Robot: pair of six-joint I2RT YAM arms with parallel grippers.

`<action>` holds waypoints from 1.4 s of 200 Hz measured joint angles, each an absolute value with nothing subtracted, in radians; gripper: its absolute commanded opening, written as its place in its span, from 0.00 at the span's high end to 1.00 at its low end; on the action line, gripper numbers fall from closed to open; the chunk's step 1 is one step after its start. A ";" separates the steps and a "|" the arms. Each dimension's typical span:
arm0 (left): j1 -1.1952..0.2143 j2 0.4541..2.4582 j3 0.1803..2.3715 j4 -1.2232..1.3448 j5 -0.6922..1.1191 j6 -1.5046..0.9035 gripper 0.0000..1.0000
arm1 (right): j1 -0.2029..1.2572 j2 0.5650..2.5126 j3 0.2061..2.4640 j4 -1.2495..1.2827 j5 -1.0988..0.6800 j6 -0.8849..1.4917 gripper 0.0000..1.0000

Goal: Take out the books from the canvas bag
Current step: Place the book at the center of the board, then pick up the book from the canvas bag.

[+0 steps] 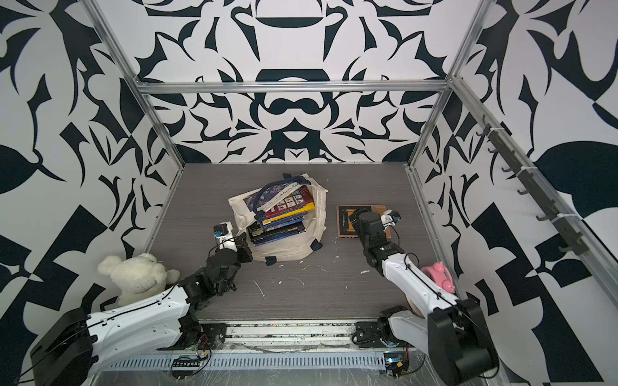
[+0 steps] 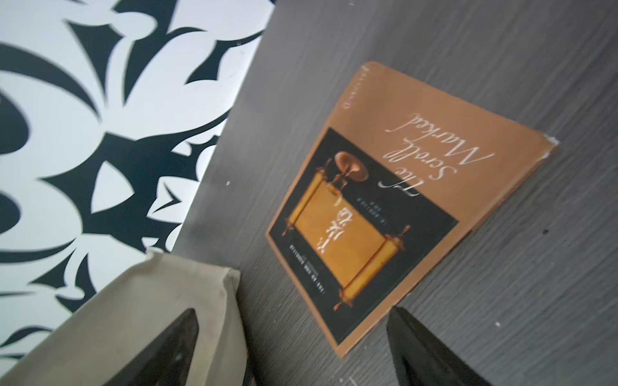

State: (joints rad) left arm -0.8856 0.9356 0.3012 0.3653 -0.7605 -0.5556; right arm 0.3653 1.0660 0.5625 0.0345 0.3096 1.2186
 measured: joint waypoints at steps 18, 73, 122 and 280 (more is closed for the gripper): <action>-0.886 0.936 0.301 0.365 -0.759 -0.552 1.00 | 0.500 0.993 0.570 0.005 0.367 1.208 0.14; -0.886 0.934 0.301 0.366 -0.750 -0.548 1.00 | 0.822 1.117 0.612 0.054 0.452 1.205 0.34; -0.886 0.934 0.301 0.366 -0.743 -0.541 1.00 | 0.970 1.392 0.772 0.147 0.471 1.166 0.41; -0.884 0.932 0.301 0.371 -0.733 -0.541 1.00 | 0.832 1.847 1.169 0.236 0.332 1.103 0.62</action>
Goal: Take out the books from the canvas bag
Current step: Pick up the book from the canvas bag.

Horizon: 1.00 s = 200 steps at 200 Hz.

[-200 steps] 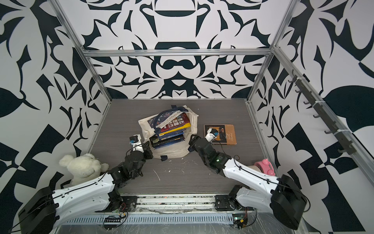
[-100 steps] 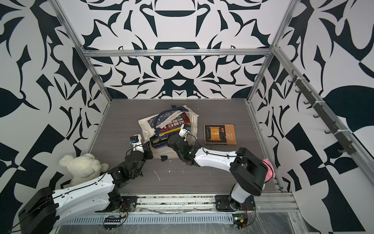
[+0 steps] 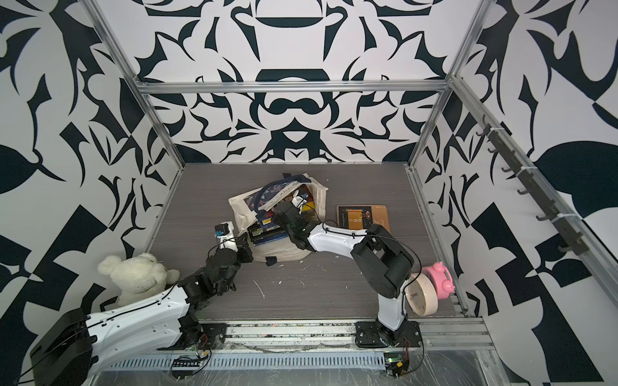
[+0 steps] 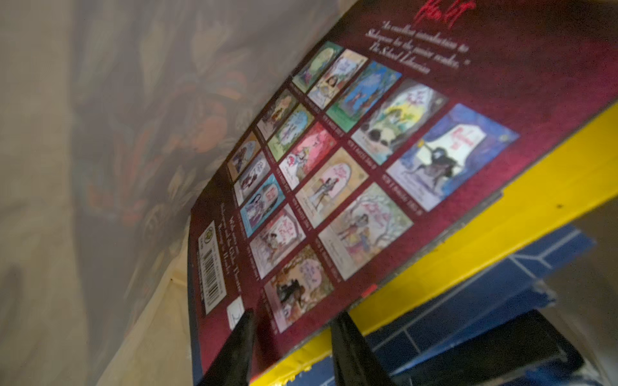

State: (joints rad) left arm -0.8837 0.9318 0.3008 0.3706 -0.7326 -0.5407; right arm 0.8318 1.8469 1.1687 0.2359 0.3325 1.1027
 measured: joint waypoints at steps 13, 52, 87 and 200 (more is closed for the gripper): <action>-0.884 0.931 0.301 0.371 -0.732 -0.541 1.00 | 0.825 1.851 1.174 0.235 0.323 1.106 0.64; -0.884 0.931 0.301 0.378 -0.721 -0.540 1.00 | 0.811 1.862 1.201 0.224 0.307 1.099 0.67; -0.884 0.931 0.301 0.382 -0.716 -0.536 1.00 | 0.798 1.873 1.231 0.208 0.293 1.095 0.69; -0.884 0.931 0.301 0.385 -0.713 -0.530 1.00 | 0.786 1.872 1.237 0.238 0.274 1.024 0.69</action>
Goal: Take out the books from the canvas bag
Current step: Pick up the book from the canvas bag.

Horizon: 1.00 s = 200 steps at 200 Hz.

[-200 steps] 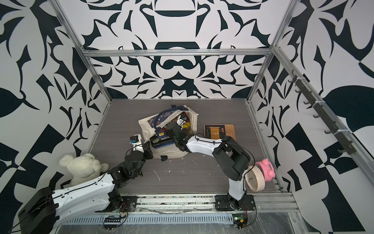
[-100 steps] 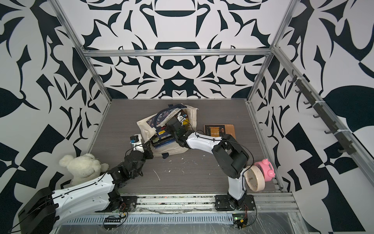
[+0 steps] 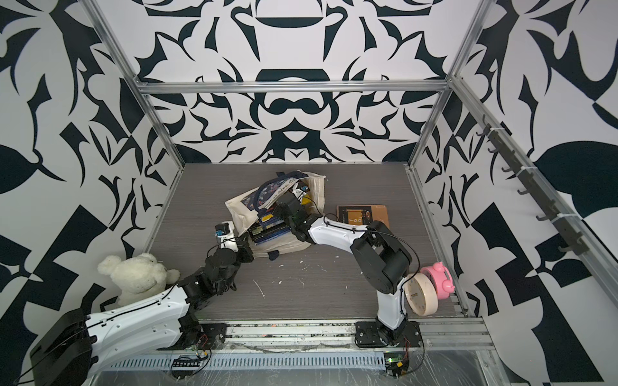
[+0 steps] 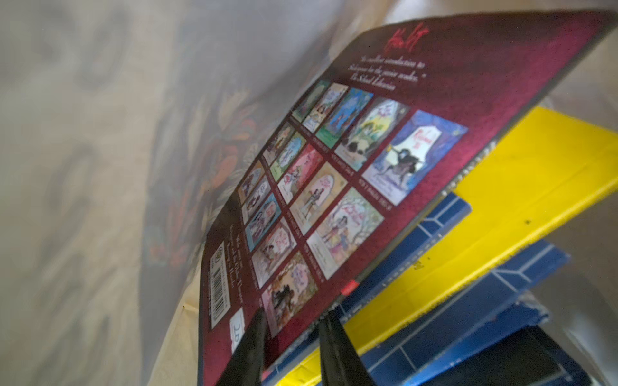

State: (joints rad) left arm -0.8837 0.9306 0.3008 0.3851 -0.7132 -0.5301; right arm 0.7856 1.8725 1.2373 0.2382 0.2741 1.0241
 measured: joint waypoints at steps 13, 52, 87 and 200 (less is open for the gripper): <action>-0.884 0.931 0.301 0.385 -0.713 -0.530 1.00 | 0.786 1.868 1.237 0.243 0.274 1.009 0.69; -0.884 0.931 0.301 0.385 -0.709 -0.530 1.00 | 0.784 1.837 1.236 0.265 0.293 0.958 0.68; -0.884 0.931 0.301 0.385 -0.707 -0.529 1.00 | 0.774 1.805 1.233 0.289 0.295 0.939 0.66; -0.884 0.925 0.301 0.380 -0.706 -0.526 1.00 | 0.748 1.882 1.229 0.391 0.284 1.024 0.62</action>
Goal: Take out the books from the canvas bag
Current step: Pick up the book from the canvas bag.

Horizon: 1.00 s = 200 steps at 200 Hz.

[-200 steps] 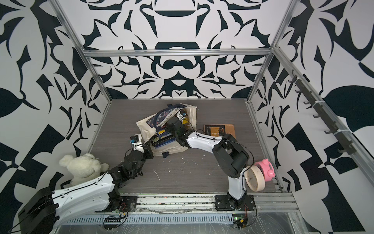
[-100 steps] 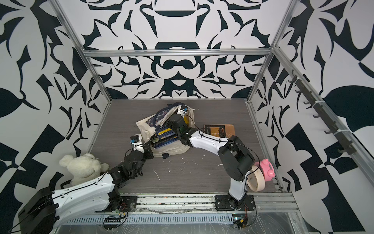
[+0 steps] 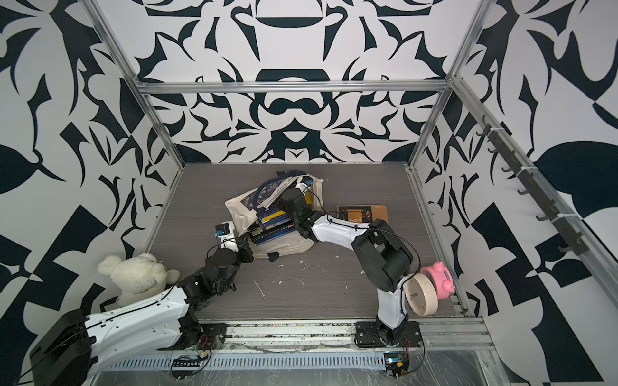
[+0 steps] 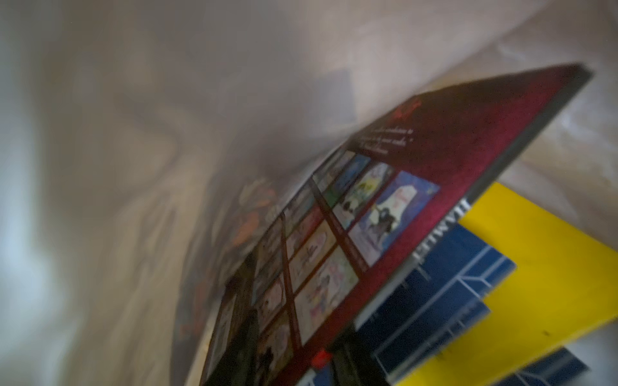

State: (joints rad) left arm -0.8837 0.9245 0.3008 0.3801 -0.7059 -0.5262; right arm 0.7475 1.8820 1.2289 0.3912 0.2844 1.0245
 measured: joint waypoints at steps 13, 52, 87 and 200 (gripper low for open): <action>-0.884 0.925 0.301 0.381 -0.706 -0.526 1.00 | 0.748 1.891 1.229 0.422 0.284 1.044 0.62; -0.884 0.924 0.301 0.379 -0.705 -0.526 1.00 | 0.746 1.957 1.231 0.519 0.280 1.096 0.72; -0.883 0.915 0.301 0.377 -0.705 -0.526 1.00 | 0.746 1.983 1.231 0.557 0.271 1.153 0.96; -0.883 0.908 0.300 0.369 -0.707 -0.535 1.00 | 0.766 1.645 1.026 0.418 0.132 1.039 1.00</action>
State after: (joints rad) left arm -0.8829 0.9085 0.3004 0.3687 -0.7074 -0.5346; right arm 0.7658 1.6447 1.0260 0.4183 0.1322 1.0386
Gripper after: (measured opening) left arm 0.052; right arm 0.098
